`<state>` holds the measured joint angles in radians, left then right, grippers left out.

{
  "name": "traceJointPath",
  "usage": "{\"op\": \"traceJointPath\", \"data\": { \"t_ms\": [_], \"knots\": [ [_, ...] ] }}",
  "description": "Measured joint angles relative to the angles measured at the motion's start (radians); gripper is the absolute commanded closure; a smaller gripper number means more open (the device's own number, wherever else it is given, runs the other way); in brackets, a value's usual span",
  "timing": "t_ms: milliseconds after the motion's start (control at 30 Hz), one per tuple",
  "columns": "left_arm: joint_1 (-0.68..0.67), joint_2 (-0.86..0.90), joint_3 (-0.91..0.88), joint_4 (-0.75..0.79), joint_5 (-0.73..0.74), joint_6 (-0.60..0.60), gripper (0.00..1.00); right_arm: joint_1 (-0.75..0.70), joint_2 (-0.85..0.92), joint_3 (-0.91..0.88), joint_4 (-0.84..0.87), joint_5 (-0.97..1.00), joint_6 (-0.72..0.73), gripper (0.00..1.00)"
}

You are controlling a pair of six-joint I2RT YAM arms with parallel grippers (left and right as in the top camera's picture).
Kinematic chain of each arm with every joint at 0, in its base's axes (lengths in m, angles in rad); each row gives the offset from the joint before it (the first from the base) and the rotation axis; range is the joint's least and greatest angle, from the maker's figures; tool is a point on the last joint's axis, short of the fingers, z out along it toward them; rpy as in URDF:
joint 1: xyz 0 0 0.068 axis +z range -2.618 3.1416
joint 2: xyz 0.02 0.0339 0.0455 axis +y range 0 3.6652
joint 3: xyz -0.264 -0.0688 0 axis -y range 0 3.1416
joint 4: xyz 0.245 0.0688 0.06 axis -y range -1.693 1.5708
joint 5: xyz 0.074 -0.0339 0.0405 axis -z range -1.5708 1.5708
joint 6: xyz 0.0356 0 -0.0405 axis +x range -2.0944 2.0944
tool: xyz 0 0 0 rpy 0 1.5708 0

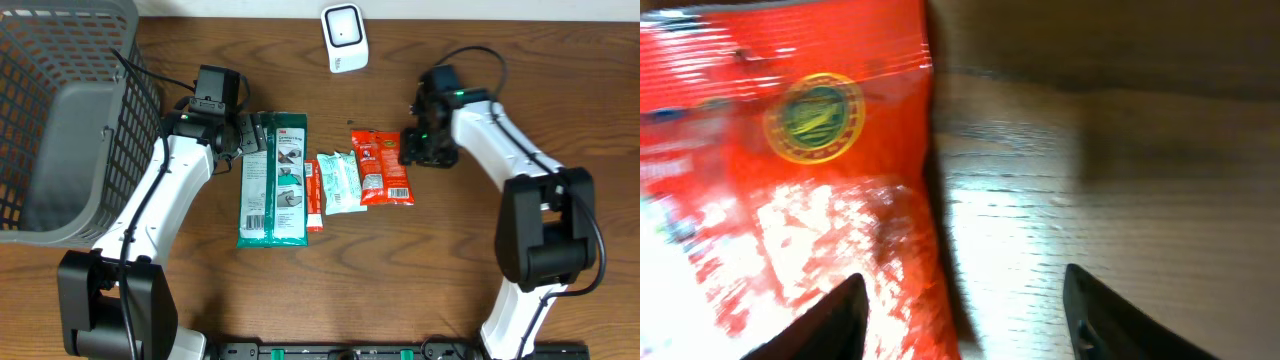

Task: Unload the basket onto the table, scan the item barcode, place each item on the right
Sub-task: 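Grasp the red snack bag's right edge and drag it rightward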

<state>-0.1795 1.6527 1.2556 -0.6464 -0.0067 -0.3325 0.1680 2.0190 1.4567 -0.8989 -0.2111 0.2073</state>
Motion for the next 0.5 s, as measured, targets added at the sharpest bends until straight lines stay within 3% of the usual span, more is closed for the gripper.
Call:
{"op": "traceJointPath", "data": {
  "t_ms": [233, 367, 467, 500],
  "knots": [
    [0.0, 0.0, 0.0, 0.0, 0.0, 0.0, 0.16, -0.083, -0.002, -0.075, 0.076, -0.235, -0.101, 0.33],
    [0.0, 0.0, 0.0, -0.001, 0.0, 0.0, 0.16, -0.083, -0.016, -0.218, 0.311, -0.374, -0.116, 0.4],
    [0.0, 0.0, 0.0, 0.001, 0.0, 0.0, 0.16, -0.081, -0.026, -0.317, 0.497, -0.488, -0.123, 0.58],
    [0.0, 0.0, 0.0, 0.0, 0.0, 0.0, 0.16, -0.08, -0.026, -0.336, 0.525, -0.521, -0.123, 0.72]
  ]
}}
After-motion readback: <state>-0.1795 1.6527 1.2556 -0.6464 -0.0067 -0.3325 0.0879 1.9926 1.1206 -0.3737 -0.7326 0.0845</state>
